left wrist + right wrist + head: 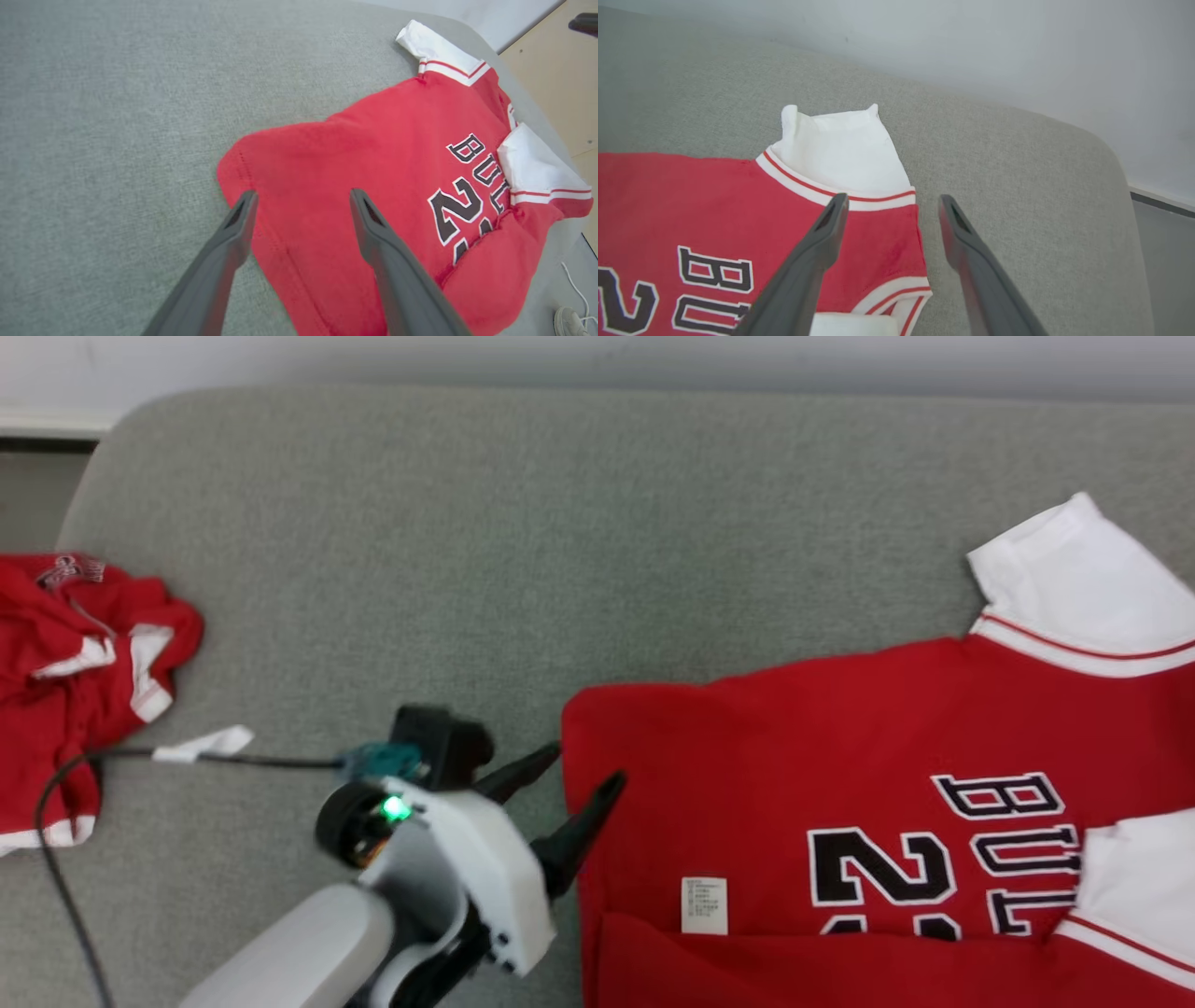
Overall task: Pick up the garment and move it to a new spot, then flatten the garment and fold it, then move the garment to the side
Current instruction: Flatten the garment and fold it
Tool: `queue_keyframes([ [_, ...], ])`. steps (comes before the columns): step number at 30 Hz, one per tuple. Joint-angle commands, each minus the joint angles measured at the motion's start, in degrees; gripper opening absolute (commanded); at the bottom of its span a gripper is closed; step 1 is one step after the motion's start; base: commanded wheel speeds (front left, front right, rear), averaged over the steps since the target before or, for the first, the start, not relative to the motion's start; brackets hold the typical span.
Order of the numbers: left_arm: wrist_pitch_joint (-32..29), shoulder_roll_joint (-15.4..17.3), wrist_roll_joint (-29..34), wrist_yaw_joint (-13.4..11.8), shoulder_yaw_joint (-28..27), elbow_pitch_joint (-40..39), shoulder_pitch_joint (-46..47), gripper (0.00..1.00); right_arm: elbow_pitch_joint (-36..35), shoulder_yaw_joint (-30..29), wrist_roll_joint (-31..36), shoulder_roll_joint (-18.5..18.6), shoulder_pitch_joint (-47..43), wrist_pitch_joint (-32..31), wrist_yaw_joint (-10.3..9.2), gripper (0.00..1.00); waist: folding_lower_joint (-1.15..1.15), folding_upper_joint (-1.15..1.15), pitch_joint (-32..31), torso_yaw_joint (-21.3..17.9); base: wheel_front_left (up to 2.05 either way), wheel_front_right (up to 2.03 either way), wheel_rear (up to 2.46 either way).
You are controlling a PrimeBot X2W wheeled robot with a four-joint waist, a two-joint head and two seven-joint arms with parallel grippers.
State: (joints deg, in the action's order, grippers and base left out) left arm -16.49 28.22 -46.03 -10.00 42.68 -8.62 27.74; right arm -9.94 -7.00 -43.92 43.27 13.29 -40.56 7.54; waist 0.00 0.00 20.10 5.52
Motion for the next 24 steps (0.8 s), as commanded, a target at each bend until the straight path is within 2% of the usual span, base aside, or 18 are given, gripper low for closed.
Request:
queue_keyframes([
  [1, -0.4, -1.8, 1.2, 0.7, 0.4, 2.2, 3.0, 1.0, 1.3, 0.8, 2.0, 0.2, 4.7, -0.5, -0.12, 1.0, 0.0, 0.0, 4.2, 2.6, 0.0, 0.0, 0.0],
  [5, -0.7, -5.7, 3.8, 2.3, 2.3, 8.3, 9.7, 1.0, 5.8, 5.4, 6.6, 0.6, 14.6, -1.7, -0.12, 1.0, 0.0, 0.0, 8.4, 4.2, 0.0, 0.0, 0.0],
  [12, -0.7, -9.3, 6.1, 5.4, 5.4, 13.7, 15.4, 1.0, 15.3, 11.5, 9.1, 0.5, 25.3, -0.5, -0.12, 1.0, 0.0, 0.0, 11.6, 6.9, 0.0, 0.0, 0.0],
  [18, -1.4, -11.0, 6.8, 6.7, 7.3, 15.5, 17.2, 1.0, 23.4, 14.3, 9.0, -0.9, 29.0, 0.1, -0.12, 1.0, 0.0, 0.0, 12.1, 8.2, 0.0, 0.0, 0.0],
  [23, -2.6, -12.0, 5.6, 8.3, 8.2, 16.2, 18.0, 1.0, 25.7, 18.0, 5.9, -2.4, 29.8, -0.3, -0.09, 1.0, 0.0, 0.0, 11.9, 8.0, 0.0, 0.0, 0.0],
  [24, -2.9, -12.0, 5.4, 8.6, 8.4, 16.3, 18.1, 1.0, 25.7, 18.5, 4.9, -2.6, 30.0, -0.3, -0.07, 0.18, 0.0, 0.0, 11.9, 7.8, 0.0, 0.0, 0.0],
])
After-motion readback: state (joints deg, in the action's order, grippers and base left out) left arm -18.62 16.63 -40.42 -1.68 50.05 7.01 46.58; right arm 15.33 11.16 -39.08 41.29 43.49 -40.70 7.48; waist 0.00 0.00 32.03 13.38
